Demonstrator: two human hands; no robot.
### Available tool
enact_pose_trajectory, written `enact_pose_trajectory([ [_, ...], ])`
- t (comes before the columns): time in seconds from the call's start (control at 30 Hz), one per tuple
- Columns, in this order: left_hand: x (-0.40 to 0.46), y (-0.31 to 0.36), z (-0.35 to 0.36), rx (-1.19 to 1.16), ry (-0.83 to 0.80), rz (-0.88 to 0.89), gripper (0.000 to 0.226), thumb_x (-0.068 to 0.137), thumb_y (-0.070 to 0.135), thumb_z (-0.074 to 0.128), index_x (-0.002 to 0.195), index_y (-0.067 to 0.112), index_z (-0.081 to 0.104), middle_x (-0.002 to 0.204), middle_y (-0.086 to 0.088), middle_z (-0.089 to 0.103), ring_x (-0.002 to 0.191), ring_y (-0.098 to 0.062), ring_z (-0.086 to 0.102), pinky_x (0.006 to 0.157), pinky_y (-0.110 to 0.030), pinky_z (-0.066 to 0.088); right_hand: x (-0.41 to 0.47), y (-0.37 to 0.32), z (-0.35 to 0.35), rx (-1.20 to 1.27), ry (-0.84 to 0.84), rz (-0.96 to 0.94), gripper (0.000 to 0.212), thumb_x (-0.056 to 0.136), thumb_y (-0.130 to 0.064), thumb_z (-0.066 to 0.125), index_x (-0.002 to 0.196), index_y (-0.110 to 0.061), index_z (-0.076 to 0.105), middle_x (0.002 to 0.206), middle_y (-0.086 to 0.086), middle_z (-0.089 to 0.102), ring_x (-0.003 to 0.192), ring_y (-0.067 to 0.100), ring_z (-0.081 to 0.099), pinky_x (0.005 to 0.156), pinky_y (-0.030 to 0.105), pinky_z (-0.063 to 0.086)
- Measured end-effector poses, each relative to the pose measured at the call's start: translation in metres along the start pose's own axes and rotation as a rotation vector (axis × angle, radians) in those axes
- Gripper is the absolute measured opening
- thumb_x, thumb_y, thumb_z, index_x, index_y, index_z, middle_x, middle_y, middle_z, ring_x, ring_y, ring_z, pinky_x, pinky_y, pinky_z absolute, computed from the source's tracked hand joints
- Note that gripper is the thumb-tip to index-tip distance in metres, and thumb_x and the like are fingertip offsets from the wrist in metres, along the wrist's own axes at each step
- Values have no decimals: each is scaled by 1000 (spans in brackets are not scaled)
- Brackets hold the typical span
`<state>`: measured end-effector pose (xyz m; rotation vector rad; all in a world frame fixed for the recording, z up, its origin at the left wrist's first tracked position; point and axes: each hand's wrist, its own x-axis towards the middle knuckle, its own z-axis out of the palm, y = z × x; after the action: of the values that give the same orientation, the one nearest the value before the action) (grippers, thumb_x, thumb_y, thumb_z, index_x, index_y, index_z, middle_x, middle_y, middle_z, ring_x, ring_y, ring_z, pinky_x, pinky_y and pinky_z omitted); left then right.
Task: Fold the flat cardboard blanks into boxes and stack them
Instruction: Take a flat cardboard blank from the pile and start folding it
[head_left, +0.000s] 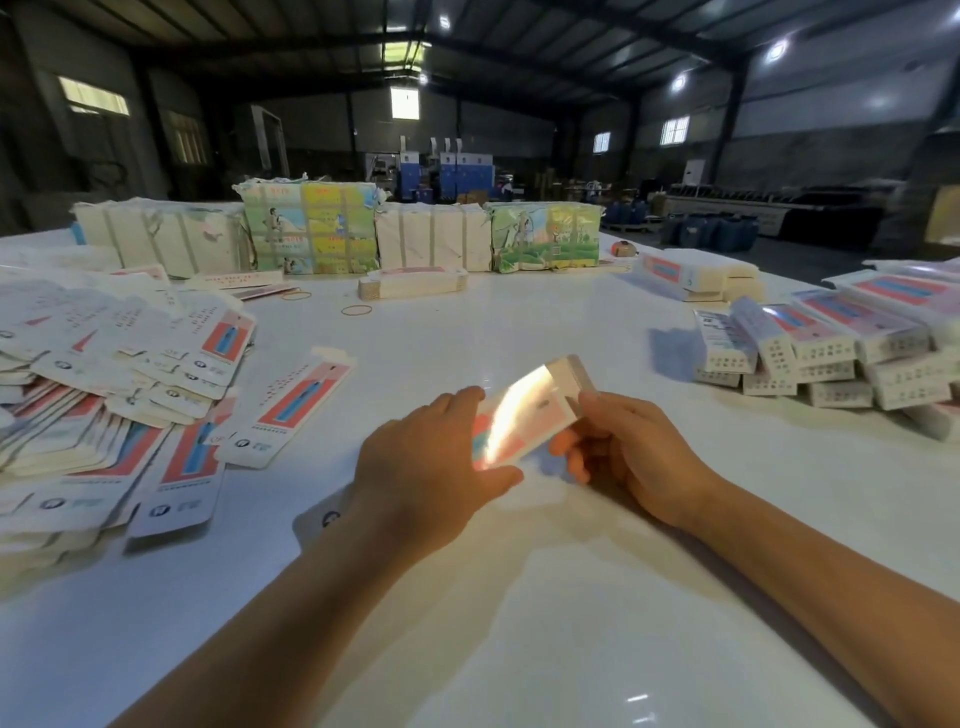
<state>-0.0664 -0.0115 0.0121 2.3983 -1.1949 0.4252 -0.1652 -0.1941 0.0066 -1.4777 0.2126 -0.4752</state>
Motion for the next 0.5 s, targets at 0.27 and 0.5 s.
enact_pose_trajectory([
  [0.27, 3, 1, -8, -42, -51, -84, 60, 76, 67, 54, 122, 32, 40, 123, 12, 55, 103, -11, 59, 77, -24, 45, -7, 2, -2, -403, 347, -404, 20, 92, -5, 56, 87, -20, 67, 77, -4, 65, 58, 4, 57, 55, 15, 47],
  [0.5, 3, 3, -8, -76, -43, -122, 48, 79, 65, 55, 112, 32, 42, 116, 11, 58, 84, -11, 55, 71, -28, 48, -11, 4, 13, -324, 217, -374, 27, 90, 1, 57, 104, -21, 65, 90, 1, 66, 66, 8, 61, 61, 16, 50],
])
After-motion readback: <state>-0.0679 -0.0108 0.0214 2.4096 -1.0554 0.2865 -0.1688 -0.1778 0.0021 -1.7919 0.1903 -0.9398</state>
